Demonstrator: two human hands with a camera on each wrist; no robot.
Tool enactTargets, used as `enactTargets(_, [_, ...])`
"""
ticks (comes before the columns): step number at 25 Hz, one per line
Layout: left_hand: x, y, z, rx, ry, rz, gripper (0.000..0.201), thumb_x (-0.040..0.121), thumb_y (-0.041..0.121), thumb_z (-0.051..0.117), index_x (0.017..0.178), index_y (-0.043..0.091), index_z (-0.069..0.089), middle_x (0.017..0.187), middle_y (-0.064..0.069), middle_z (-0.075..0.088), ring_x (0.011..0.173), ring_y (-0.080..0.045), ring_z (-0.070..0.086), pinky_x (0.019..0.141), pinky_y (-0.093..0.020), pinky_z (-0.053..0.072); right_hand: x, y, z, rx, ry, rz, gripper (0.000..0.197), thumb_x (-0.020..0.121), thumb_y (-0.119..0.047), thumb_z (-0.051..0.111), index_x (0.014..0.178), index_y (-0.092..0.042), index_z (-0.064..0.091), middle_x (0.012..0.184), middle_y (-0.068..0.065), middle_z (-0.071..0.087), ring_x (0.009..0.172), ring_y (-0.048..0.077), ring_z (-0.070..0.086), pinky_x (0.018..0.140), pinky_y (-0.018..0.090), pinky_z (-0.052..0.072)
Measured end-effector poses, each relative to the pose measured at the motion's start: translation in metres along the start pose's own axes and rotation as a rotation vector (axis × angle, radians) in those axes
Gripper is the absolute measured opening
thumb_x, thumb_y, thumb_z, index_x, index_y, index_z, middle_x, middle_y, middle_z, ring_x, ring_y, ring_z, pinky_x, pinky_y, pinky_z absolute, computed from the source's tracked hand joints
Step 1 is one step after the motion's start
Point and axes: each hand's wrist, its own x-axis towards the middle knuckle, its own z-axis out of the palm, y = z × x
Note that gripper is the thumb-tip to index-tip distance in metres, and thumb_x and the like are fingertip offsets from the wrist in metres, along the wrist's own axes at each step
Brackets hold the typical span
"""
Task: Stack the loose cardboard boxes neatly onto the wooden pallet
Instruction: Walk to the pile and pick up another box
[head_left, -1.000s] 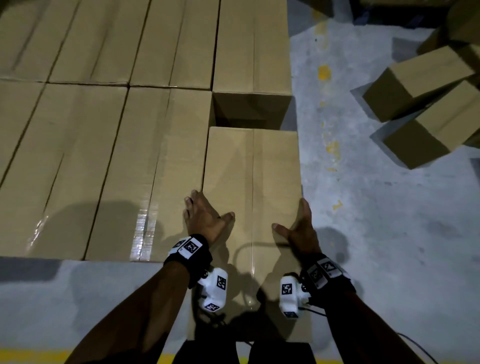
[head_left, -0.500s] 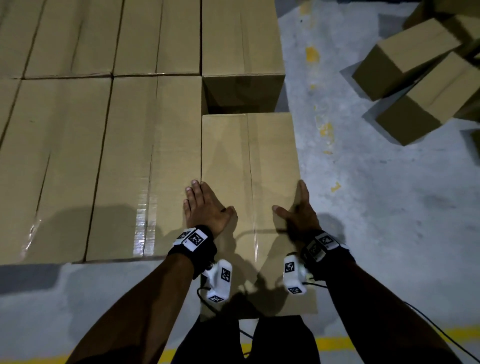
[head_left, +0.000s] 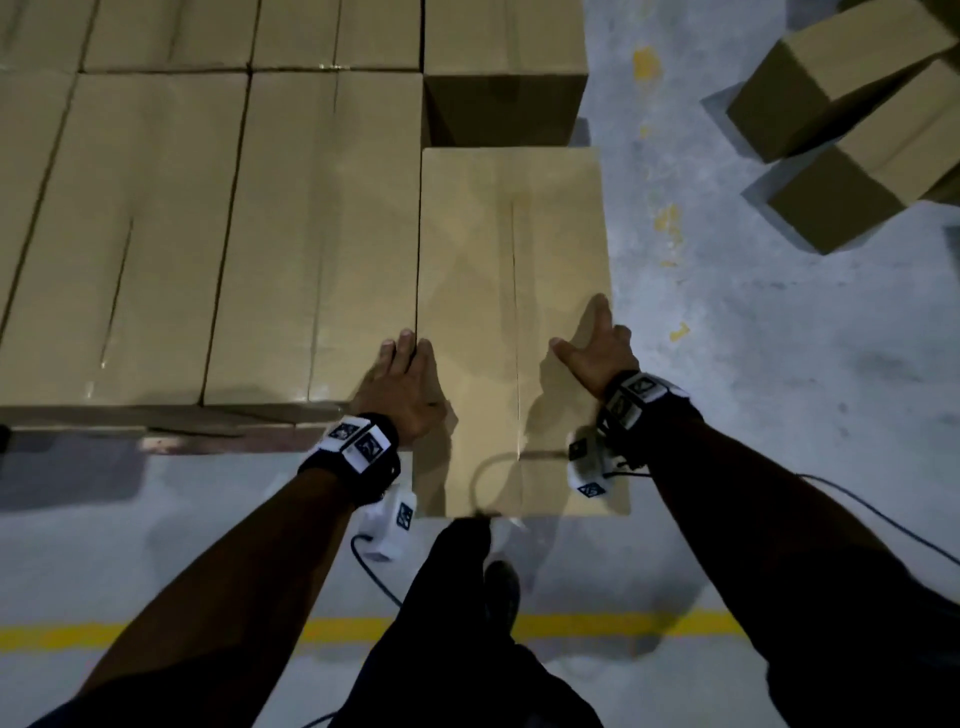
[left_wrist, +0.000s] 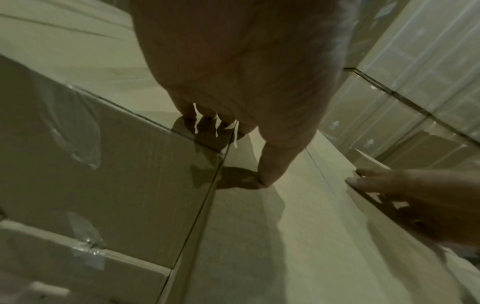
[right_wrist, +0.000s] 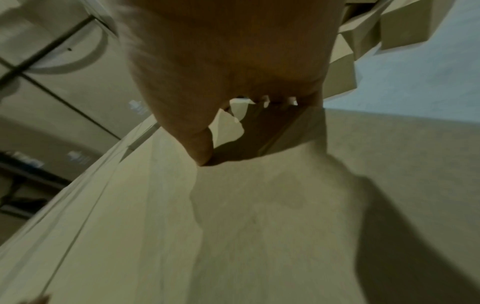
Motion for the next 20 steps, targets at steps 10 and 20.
enactTargets(10, [-0.01, 0.01, -0.001, 0.021, 0.034, -0.082, 0.086, 0.098, 0.063, 0.035, 0.158, 0.019, -0.009, 0.165, -0.004, -0.018, 0.152, -0.027, -0.009, 0.122, -0.049, 0.003, -0.119, 0.045, 0.086, -0.695, -0.041, -0.454, 0.1, 0.082, -0.087, 0.033, 0.16, -0.035, -0.002, 0.167, 0.006, -0.018, 0.154, 0.031, -0.013, 0.121, 0.057, -0.004])
enactTargets(20, [-0.007, 0.003, 0.003, -0.094, 0.119, -0.062, 0.088, 0.095, 0.06, 0.047, 0.159, 0.022, -0.001, 0.166, 0.0, -0.012, 0.153, -0.025, -0.007, 0.121, -0.051, 0.005, -0.122, 0.073, 0.125, -0.79, 0.137, -0.619, 0.097, 0.085, -0.078, 0.045, 0.161, -0.033, 0.004, 0.169, 0.011, -0.002, 0.155, 0.035, 0.004, 0.121, 0.054, -0.002])
